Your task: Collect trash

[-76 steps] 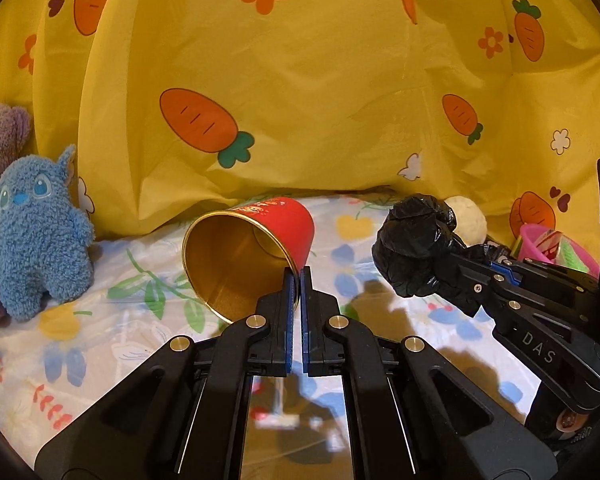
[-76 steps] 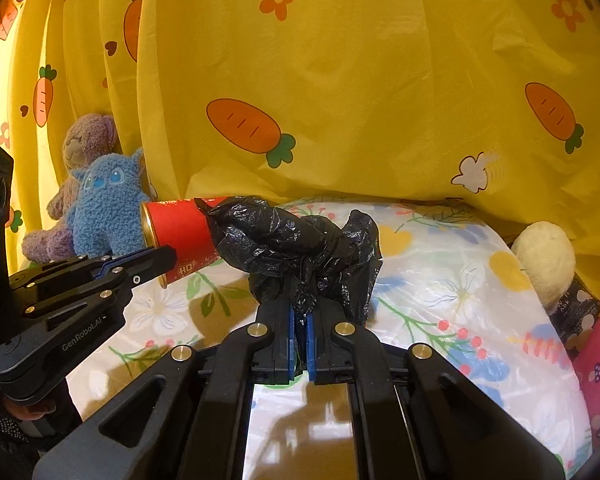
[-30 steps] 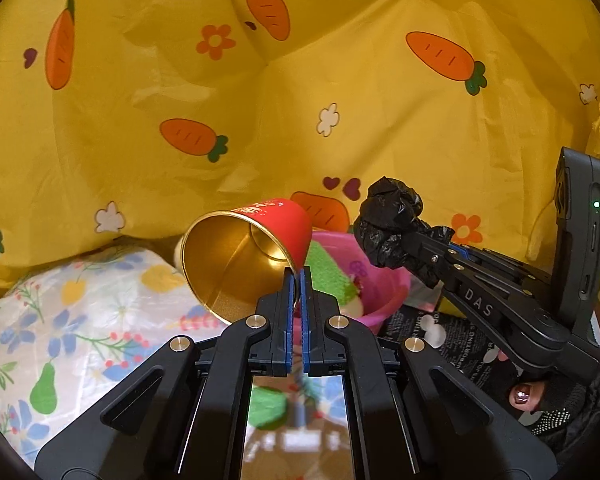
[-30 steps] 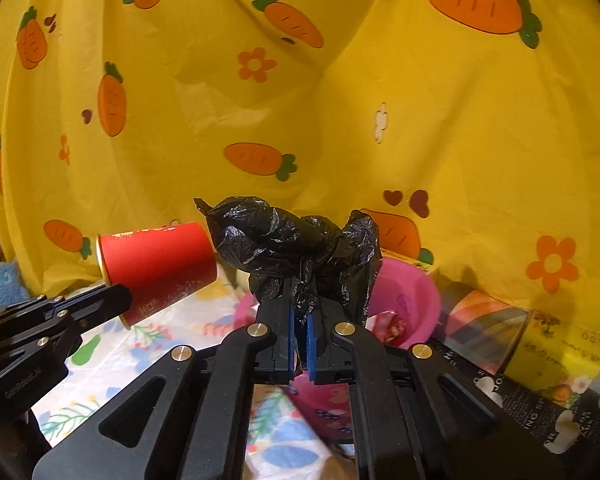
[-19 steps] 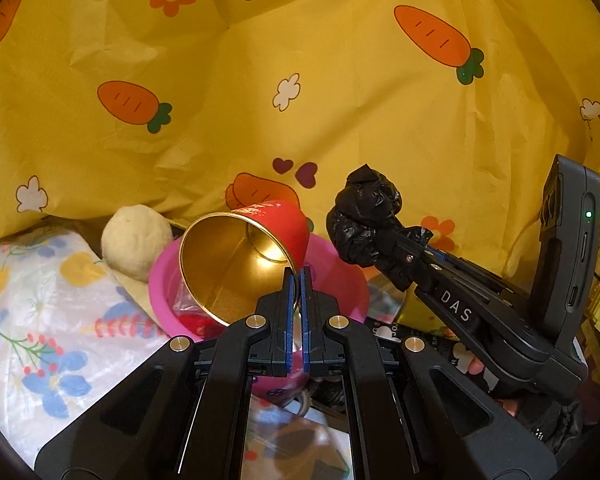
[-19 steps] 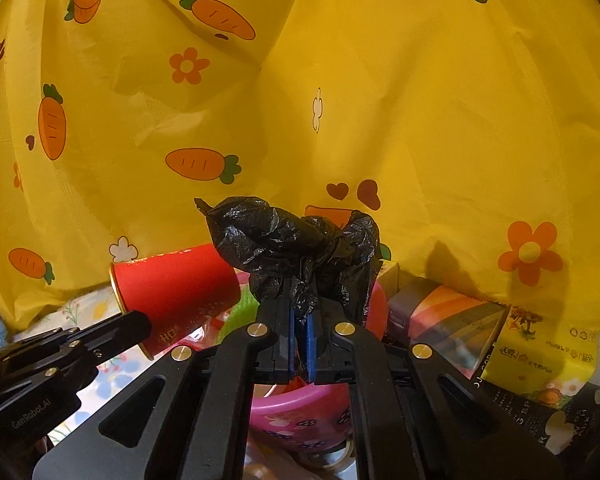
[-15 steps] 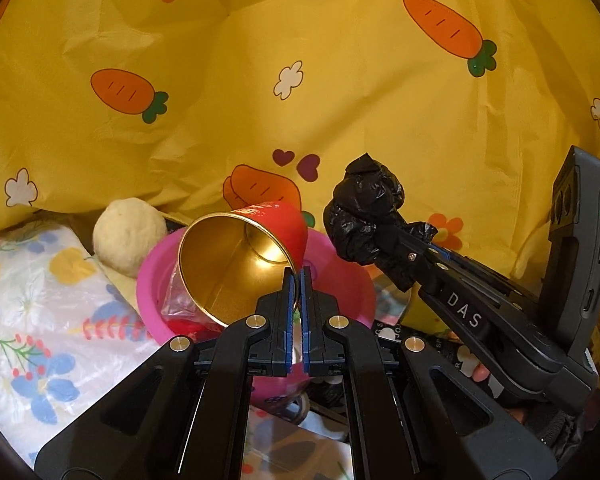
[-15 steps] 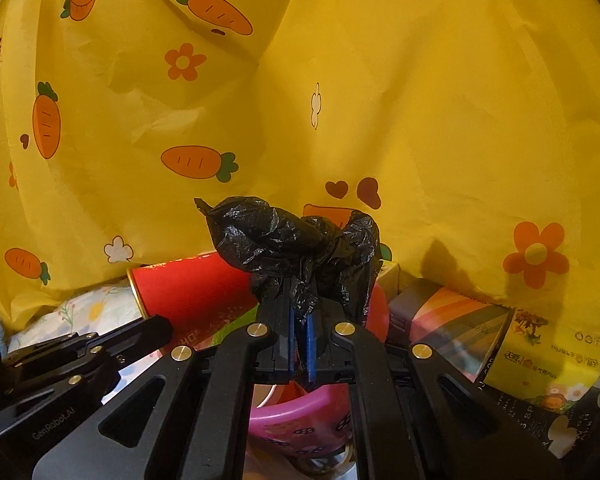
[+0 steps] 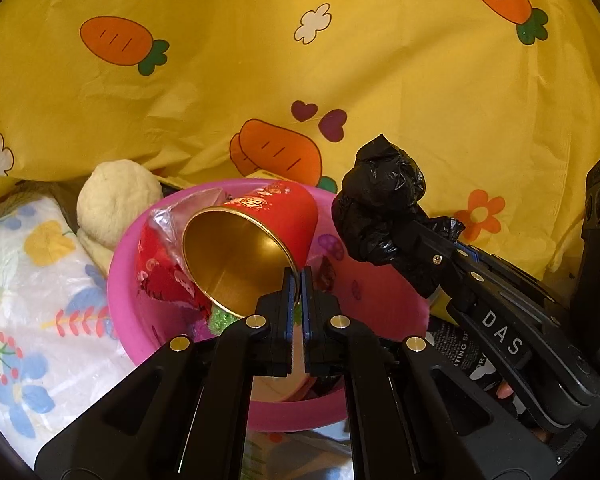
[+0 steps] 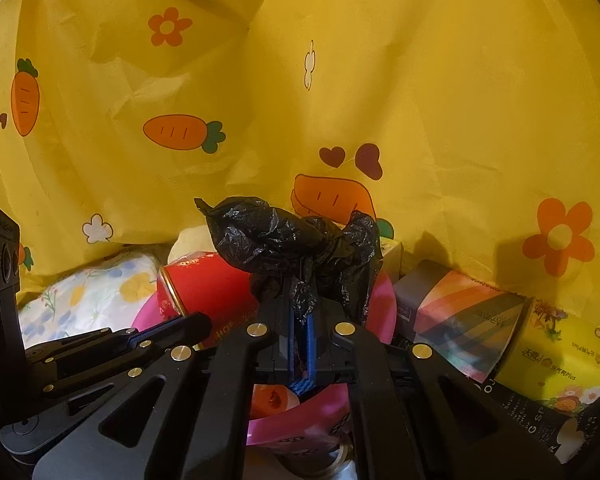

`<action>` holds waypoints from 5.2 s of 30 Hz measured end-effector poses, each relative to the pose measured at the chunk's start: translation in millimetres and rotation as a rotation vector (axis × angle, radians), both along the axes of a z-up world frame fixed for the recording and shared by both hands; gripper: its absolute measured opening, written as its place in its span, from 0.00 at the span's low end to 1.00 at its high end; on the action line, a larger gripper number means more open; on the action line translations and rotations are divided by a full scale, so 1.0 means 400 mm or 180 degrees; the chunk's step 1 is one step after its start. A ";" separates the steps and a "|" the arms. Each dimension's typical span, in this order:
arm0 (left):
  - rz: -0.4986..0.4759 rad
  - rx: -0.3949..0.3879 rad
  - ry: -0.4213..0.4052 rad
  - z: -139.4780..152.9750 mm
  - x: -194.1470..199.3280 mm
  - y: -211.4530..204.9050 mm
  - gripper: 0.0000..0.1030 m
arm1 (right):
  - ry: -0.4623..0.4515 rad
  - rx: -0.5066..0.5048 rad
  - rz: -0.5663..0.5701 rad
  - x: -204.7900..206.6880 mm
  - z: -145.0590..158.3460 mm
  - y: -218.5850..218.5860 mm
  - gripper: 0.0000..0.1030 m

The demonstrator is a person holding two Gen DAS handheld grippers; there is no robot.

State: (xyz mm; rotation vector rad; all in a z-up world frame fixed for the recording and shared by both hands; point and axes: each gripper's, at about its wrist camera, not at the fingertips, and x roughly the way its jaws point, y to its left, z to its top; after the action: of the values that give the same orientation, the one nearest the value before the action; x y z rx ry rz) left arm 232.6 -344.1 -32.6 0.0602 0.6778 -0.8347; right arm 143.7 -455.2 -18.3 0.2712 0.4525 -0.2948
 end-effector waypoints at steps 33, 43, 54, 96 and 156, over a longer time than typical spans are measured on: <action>0.1494 -0.0127 -0.0688 0.049 -0.197 0.388 0.94 | -0.0133 -0.0290 0.0043 -0.133 0.013 0.167 0.95; 0.1748 0.0082 -0.0809 0.045 -0.310 0.513 0.94 | -0.0167 -0.0438 0.0076 -0.220 0.019 0.313 0.95; 0.1991 0.0128 -0.0885 0.047 -0.450 0.637 0.94 | -0.0222 -0.0503 0.0253 -0.348 0.024 0.441 0.95; 0.1943 0.0047 -0.0971 0.059 -0.578 0.686 0.94 | -0.0341 -0.0655 0.0386 -0.461 0.039 0.538 0.95; 0.1966 0.0037 -0.0955 0.059 -0.585 0.683 0.94 | -0.0343 -0.0646 0.0378 -0.461 0.037 0.544 0.95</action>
State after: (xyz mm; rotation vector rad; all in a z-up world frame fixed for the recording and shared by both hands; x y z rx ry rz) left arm -1.3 -71.0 -8.9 -0.0147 0.3803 -0.2184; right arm -40.6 -237.8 -3.6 0.0612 0.3279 -0.2069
